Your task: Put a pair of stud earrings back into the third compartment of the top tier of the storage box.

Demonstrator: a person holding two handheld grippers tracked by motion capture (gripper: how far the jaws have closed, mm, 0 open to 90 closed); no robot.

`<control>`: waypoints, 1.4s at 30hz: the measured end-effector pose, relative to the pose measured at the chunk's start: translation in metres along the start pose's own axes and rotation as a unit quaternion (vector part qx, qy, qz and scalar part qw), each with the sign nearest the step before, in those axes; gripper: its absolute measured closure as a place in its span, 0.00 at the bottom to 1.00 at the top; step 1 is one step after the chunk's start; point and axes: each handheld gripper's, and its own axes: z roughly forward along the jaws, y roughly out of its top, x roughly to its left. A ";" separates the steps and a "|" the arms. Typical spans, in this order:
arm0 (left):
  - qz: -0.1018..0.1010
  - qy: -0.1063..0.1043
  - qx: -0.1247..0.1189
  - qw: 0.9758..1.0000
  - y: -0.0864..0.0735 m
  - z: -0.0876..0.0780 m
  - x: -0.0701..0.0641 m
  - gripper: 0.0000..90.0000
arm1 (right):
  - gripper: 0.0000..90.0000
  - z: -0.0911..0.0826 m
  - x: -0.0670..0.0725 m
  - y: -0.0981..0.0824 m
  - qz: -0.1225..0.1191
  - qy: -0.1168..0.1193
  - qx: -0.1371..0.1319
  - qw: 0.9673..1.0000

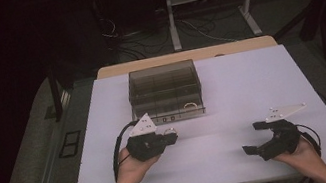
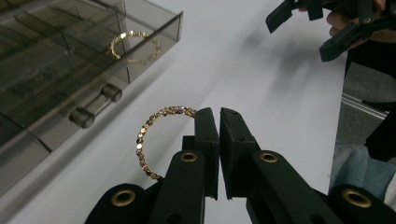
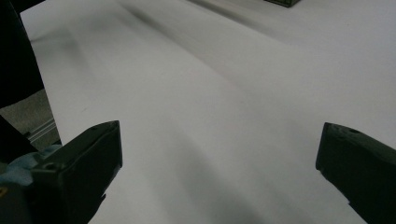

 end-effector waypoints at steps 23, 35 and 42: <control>0.047 -0.001 0.001 0.999 0.052 0.009 0.001 0.95 | 0.00 -0.002 -0.001 -0.001 0.002 -0.005 -0.007 1.000; 0.056 0.000 0.009 0.998 0.072 0.015 0.007 0.95 | 0.00 -0.002 -0.001 -0.001 0.005 -0.004 -0.005 1.000; 0.064 -0.004 0.015 0.998 0.084 0.021 0.010 0.95 | 0.00 -0.002 -0.001 -0.001 0.004 -0.004 -0.005 1.000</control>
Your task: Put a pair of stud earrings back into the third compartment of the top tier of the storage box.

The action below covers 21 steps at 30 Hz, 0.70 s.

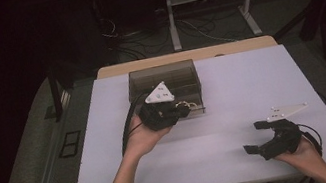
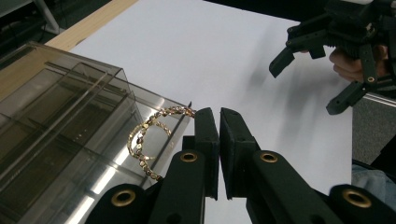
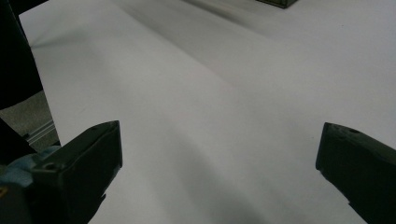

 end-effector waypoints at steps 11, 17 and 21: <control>-0.009 -0.004 0.014 1.000 0.008 0.014 0.012 0.95 | 0.00 0.000 0.000 0.000 0.003 0.001 0.003 1.000; -0.012 -0.005 0.015 1.000 0.008 0.022 0.017 0.95 | 0.00 0.000 0.000 0.000 -0.001 0.001 0.003 1.000; -0.019 -0.004 0.017 1.000 0.007 0.025 0.020 0.95 | 0.00 0.000 -0.001 0.000 -0.004 0.001 0.003 1.000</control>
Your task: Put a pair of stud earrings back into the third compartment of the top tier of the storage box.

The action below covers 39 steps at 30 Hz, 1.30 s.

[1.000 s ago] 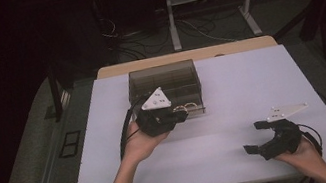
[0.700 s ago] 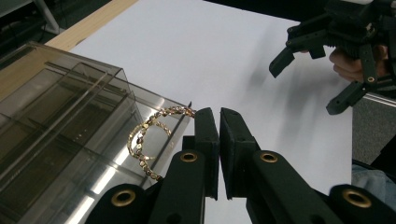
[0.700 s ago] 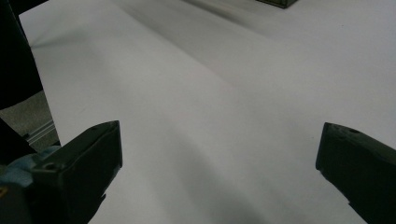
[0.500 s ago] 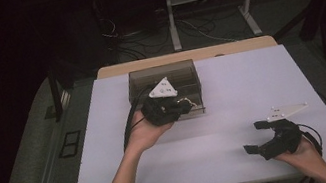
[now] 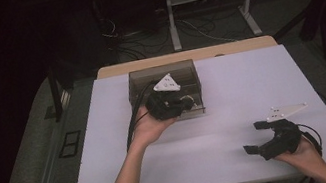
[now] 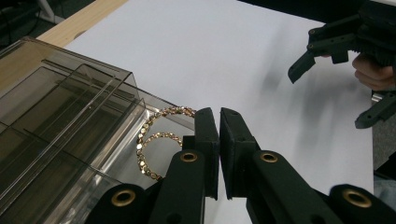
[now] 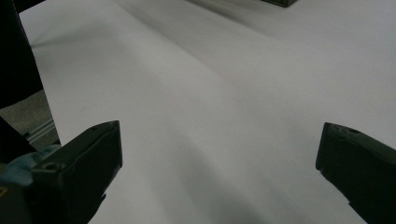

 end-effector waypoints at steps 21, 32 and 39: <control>-0.032 0.008 0.005 0.999 -0.007 0.023 0.018 0.95 | 0.00 0.000 0.000 0.000 -0.002 0.001 0.001 1.000; -0.039 0.005 0.014 0.999 -0.012 0.036 0.024 0.95 | 0.00 0.000 -0.001 0.000 -0.004 0.003 0.003 1.000; -0.041 0.005 0.024 0.999 -0.014 0.043 0.023 0.95 | 0.00 0.000 -0.001 0.000 -0.002 0.003 0.003 1.000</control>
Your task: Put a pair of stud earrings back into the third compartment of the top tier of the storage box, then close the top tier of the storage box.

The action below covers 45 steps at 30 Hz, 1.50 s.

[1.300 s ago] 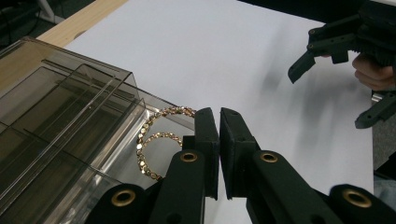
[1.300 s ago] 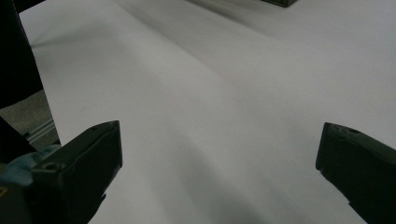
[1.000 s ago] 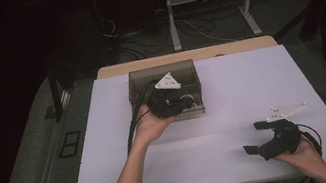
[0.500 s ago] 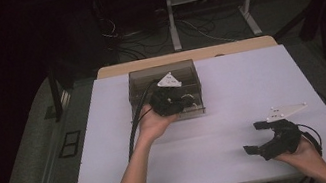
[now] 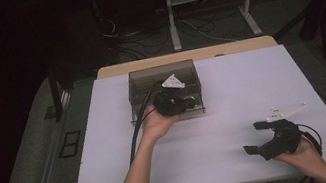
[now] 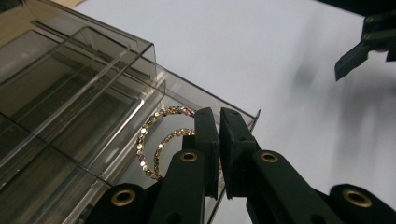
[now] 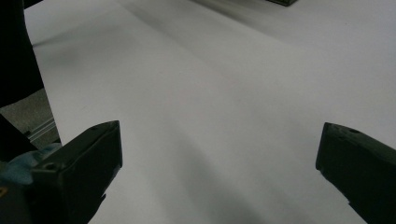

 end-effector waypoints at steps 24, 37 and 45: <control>-0.057 0.001 -0.038 0.998 0.002 -0.028 0.004 0.50 | 0.00 -0.003 -0.002 0.000 0.006 -0.004 -0.007 1.000; -0.048 -0.014 -0.038 0.998 -0.009 -0.048 -0.008 0.20 | 0.00 -0.003 -0.002 0.000 0.007 -0.005 -0.006 1.000; -0.039 -0.013 -0.043 0.998 -0.019 -0.058 -0.015 0.20 | 0.00 -0.003 -0.002 0.000 0.007 -0.004 -0.006 1.000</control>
